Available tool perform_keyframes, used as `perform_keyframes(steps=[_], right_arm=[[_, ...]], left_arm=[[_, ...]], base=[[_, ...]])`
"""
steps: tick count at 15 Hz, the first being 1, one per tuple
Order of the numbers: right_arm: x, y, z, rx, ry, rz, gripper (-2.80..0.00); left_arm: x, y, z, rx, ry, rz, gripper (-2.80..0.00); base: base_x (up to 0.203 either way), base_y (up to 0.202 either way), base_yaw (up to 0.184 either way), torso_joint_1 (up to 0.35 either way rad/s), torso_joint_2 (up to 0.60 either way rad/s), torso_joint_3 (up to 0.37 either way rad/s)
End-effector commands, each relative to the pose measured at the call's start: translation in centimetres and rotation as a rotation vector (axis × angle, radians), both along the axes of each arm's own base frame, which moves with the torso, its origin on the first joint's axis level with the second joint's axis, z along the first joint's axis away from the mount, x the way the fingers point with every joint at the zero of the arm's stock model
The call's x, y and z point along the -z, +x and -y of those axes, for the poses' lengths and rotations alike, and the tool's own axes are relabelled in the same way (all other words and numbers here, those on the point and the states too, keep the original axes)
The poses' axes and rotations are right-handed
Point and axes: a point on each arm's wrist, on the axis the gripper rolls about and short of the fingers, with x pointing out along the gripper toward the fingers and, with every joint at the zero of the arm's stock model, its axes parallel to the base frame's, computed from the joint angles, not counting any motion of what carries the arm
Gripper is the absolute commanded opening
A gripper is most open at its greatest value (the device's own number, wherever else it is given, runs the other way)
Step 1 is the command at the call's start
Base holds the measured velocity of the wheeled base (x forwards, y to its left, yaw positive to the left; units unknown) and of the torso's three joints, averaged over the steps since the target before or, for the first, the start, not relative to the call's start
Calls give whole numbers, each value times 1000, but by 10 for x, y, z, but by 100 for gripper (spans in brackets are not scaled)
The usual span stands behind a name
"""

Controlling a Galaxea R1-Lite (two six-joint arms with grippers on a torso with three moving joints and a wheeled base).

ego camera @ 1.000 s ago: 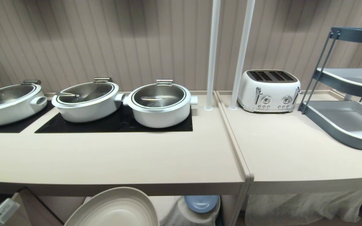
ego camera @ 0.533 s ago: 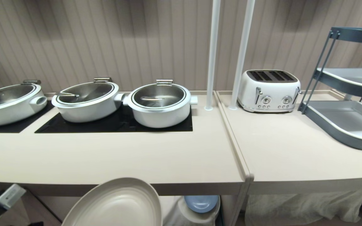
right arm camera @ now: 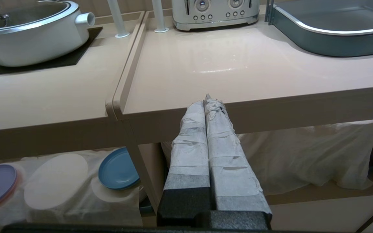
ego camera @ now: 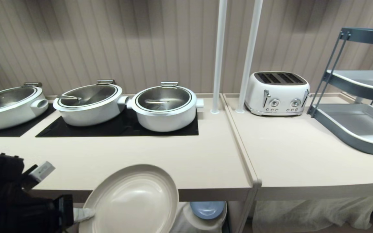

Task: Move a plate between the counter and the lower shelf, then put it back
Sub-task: Put the plate

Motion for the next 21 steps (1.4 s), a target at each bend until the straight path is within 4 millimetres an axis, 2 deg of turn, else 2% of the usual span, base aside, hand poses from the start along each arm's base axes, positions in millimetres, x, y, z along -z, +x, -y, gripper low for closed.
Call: perform_keyframes(steps=[1, 7, 13, 21], right_arm=[[0, 0, 0, 0, 1, -1, -280], [0, 0, 0, 0, 1, -1, -280], [0, 0, 0, 0, 1, -1, -280], [0, 0, 0, 0, 1, -1, -280]], left_arm=[[7, 22, 5, 1, 7, -48, -280], [16, 59, 10, -14, 23, -63, -280], [40, 95, 12, -63, 55, -29, -280], [48, 146, 18, -75, 51, -14, -280]], base=[[0, 0, 0, 0, 0, 0], [0, 0, 0, 0, 0, 0], [0, 0, 0, 0, 0, 0], [0, 0, 0, 0, 0, 0]])
